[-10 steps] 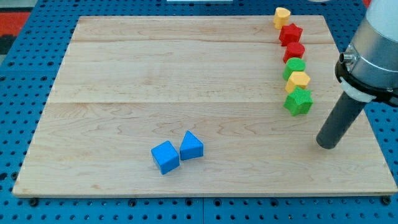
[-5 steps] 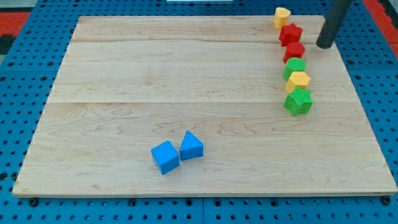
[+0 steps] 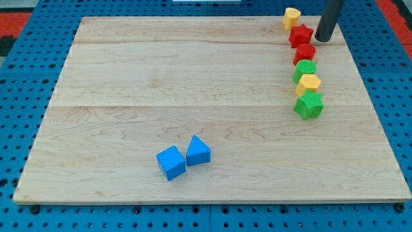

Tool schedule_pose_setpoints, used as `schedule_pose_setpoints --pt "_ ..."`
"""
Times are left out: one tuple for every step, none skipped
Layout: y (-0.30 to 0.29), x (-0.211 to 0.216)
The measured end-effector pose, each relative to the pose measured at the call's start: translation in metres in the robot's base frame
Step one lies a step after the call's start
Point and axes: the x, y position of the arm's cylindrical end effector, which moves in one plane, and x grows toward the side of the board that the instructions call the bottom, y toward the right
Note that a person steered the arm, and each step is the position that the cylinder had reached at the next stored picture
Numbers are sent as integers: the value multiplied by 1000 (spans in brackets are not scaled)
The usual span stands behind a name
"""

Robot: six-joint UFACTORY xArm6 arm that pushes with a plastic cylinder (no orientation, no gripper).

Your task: Point your arm to the right side of the red star

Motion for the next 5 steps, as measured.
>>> schedule_pose_setpoints --pt "4 0" --pt "4 0" --pt "4 0" --pt "4 0" --pt "4 0"
